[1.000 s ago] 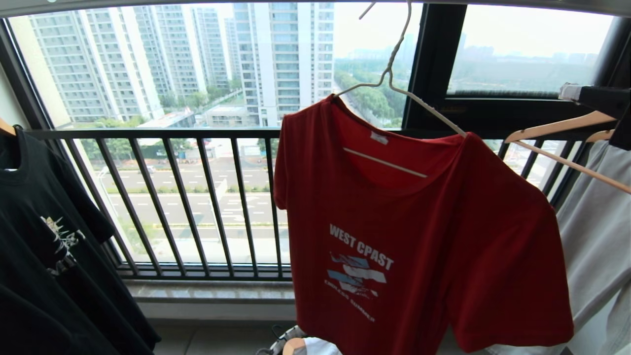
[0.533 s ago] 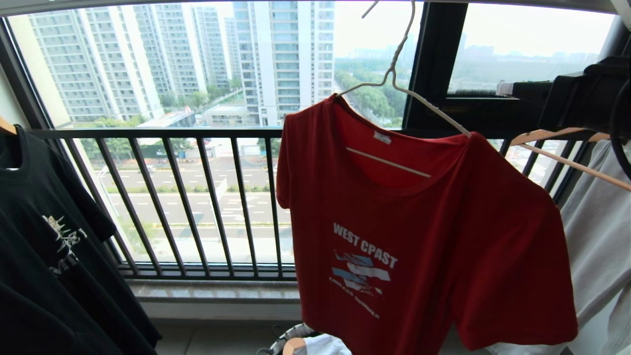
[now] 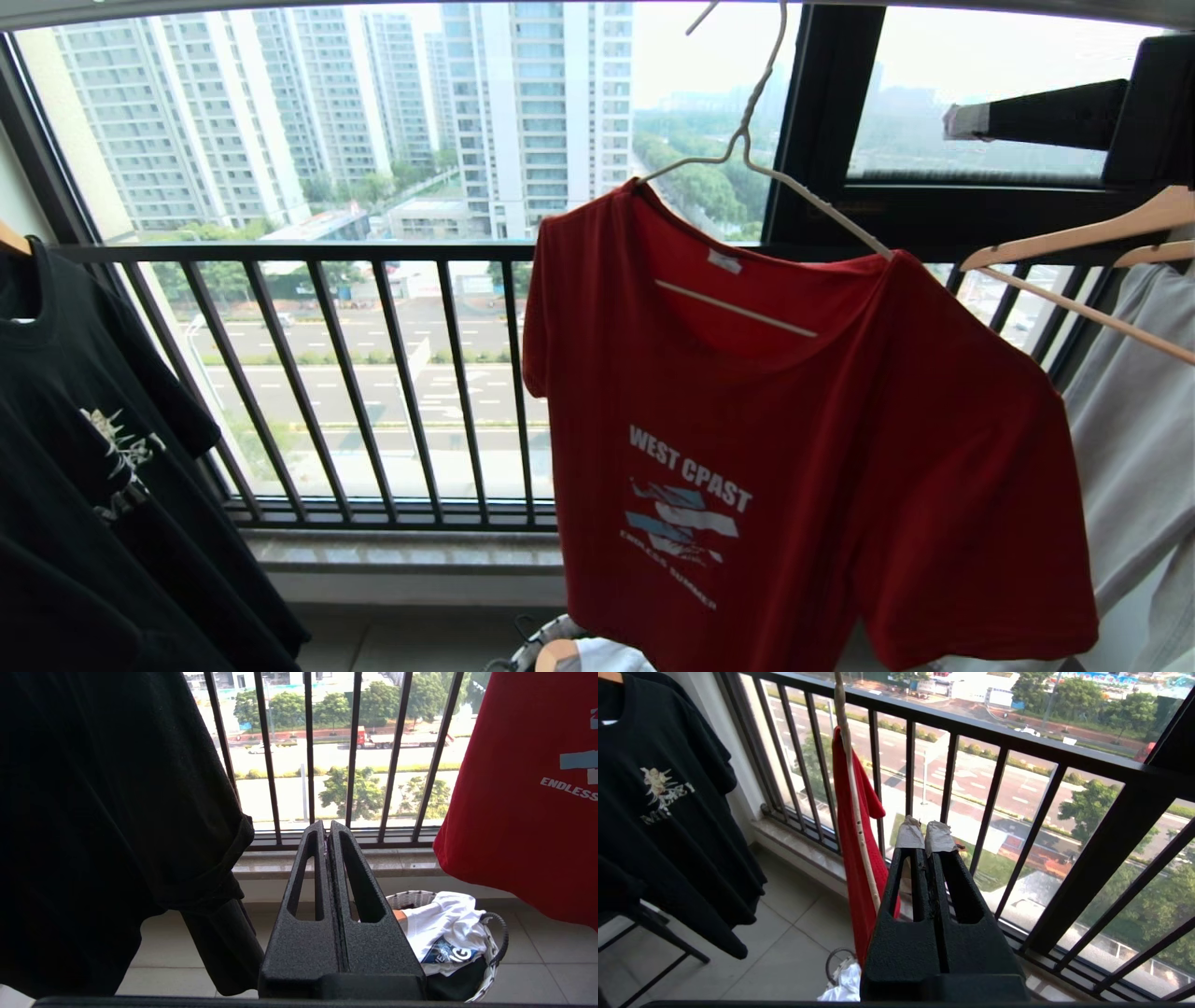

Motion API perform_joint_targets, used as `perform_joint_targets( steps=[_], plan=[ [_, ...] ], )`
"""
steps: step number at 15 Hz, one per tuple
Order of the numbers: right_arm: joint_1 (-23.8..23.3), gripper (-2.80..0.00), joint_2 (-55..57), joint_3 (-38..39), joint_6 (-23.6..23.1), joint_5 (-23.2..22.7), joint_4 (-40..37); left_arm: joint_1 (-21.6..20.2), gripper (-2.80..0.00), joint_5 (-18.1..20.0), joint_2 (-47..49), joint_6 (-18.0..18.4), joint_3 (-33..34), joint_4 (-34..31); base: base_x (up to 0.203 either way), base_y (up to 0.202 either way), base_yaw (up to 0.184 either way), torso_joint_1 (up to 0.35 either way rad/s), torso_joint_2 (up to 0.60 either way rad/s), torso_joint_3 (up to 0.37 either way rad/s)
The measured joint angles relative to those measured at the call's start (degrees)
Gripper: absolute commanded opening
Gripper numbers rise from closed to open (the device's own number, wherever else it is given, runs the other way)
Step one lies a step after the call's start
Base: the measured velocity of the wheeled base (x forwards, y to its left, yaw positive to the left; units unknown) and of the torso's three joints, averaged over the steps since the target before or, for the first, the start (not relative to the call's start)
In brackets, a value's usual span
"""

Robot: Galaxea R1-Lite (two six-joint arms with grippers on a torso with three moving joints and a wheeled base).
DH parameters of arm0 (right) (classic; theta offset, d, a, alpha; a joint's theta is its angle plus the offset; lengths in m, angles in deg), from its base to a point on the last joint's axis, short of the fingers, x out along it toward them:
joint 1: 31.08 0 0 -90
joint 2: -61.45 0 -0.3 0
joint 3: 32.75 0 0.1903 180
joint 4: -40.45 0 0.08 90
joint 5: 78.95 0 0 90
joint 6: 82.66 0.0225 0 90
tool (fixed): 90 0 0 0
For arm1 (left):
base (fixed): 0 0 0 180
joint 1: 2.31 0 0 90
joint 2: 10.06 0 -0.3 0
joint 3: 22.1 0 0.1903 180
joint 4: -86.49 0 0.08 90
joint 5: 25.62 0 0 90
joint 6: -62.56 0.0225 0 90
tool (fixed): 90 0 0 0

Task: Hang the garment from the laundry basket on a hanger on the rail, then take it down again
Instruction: Take the clothes off the clothes rack

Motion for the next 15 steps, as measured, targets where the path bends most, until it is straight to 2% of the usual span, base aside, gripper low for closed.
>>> perform_joint_targets(
  steps=[2, 4, 7, 11, 15],
  plan=[
    [3.1, 0.0, 0.5, -3.9, 0.0, 0.1, -6.1, 0.0, -2.8, 0.0, 0.0, 0.0, 0.0, 0.0, 0.0, 0.0, 0.0, 0.0, 0.0, 0.0],
    [4.6, 0.0, 2.0, -6.5, -0.2, 0.0, -8.5, 0.0, -2.8, 0.0, 0.0, 0.0, 0.0, 0.0, 0.0, 0.0, 0.0, 0.0, 0.0, 0.0],
    [6.1, 0.0, 5.4, -10.3, -0.6, -0.3, -8.9, 0.0, -2.8, 0.0, 0.0, -0.2, 0.0, 0.0, 0.0, 0.0, 0.0, 0.0, 0.0, 0.0],
    [6.5, 0.0, 11.0, -12.8, -6.4, -0.7, -8.6, 0.0, -2.8, 0.0, 0.0, -0.1, 0.0, 0.0, 0.0, 0.0, 0.0, 0.0, 0.0, 0.0],
    [6.6, 0.0, 15.7, -15.6, -7.8, -4.7, -7.3, 0.0, -2.8, 0.0, 0.0, -0.2, 0.0, 0.0, 0.0, 0.0, 0.0, 0.0, 0.0, 0.0]
  ],
)
